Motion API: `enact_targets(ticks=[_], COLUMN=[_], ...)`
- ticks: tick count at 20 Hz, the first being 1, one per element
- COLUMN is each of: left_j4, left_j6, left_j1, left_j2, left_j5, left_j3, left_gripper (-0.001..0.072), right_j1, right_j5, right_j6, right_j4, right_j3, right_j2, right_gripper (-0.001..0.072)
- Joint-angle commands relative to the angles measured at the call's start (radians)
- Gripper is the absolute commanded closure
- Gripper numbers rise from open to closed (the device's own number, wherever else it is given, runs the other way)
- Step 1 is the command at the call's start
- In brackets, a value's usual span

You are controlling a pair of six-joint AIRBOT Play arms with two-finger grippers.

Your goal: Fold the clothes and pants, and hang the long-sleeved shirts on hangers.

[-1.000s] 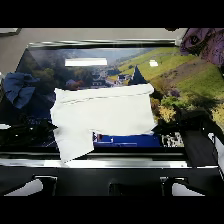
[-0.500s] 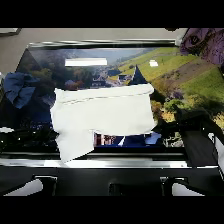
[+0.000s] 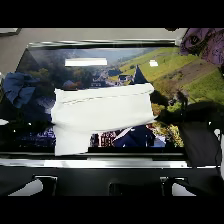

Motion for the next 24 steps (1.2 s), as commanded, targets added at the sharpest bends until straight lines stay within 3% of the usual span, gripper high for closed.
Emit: enact_targets(ticks=[1, 3, 9, 15, 19, 21, 24], left_j4=[-0.021, 0.020, 0.401, 0.731, 0.797, 0.786, 0.639], left_j6=[-0.080, -0.154, -0.450, -0.655, -0.688, -0.678, -0.571], left_j1=[-0.080, -0.130, -0.180, -0.180, -0.180, -0.180, -0.180], left_j2=[0.048, 0.088, 0.282, 0.607, 0.674, 0.642, 0.537], left_j5=[-0.053, -0.058, -0.093, -0.157, -0.213, -0.246, -0.286], left_j3=[0.240, 0.465, 1.093, 1.167, 1.165, 1.159, 1.100], left_gripper=[0.0690, 0.0691, 0.0690, 0.0690, 0.0690, 0.0690, 0.0690], right_j1=[0.084, 0.127, 0.131, 0.131, 0.131, 0.131, 0.131], right_j5=[0.001, -0.012, -0.161, -0.154, -0.172, -0.217, -0.317], right_j6=[0.056, 0.114, 0.299, 0.441, 0.574, 0.591, 0.602], right_j4=[-0.016, -0.039, -0.193, -0.377, -0.504, -0.511, -0.507], right_j3=[0.245, 0.470, 1.127, 1.168, 1.167, 1.167, 1.167], right_j2=[0.014, 0.015, 0.116, 0.480, 0.549, 0.508, 0.361], right_gripper=[0.0680, 0.0680, 0.0681, 0.0681, 0.0681, 0.0681, 0.0681])
